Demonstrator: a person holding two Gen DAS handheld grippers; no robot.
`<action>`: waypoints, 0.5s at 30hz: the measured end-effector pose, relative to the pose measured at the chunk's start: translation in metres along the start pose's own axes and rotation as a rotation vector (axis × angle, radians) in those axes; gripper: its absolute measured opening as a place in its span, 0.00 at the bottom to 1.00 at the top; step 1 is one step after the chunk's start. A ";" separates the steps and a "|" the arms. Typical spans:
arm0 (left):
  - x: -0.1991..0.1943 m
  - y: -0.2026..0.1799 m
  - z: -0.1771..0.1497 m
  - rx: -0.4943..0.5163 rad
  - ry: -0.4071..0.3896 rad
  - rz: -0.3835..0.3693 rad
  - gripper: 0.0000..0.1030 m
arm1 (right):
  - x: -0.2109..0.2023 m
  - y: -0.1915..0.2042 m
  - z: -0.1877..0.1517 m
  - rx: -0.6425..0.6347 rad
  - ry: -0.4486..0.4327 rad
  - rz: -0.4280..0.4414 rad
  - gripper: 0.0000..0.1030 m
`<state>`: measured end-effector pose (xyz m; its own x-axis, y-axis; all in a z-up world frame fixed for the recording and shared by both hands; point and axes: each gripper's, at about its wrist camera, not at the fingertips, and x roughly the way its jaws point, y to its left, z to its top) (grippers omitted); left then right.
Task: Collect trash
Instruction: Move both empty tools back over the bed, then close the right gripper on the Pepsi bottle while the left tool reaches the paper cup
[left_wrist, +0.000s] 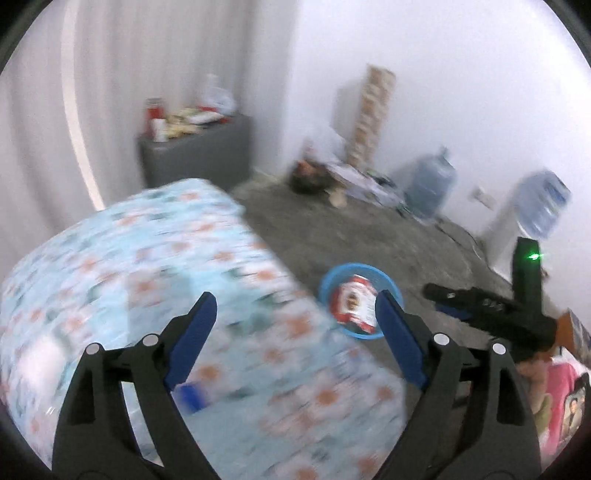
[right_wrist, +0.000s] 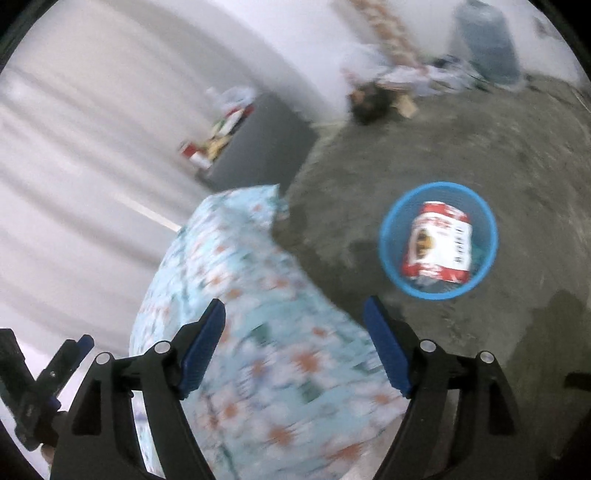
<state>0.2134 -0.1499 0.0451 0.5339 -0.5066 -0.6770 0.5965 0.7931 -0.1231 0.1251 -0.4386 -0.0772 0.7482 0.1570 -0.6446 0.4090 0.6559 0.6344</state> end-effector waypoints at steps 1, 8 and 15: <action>-0.013 0.013 -0.009 -0.026 -0.017 0.024 0.82 | -0.001 0.008 -0.003 -0.027 0.006 0.009 0.74; -0.062 0.089 -0.079 -0.248 -0.005 0.117 0.83 | 0.000 0.067 -0.023 -0.182 0.050 0.073 0.76; -0.085 0.134 -0.131 -0.354 -0.012 0.170 0.83 | 0.015 0.128 -0.034 -0.340 0.124 0.146 0.76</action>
<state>0.1692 0.0442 -0.0091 0.6155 -0.3605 -0.7009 0.2565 0.9325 -0.2544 0.1709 -0.3271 -0.0203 0.7082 0.3417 -0.6177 0.0906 0.8238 0.5596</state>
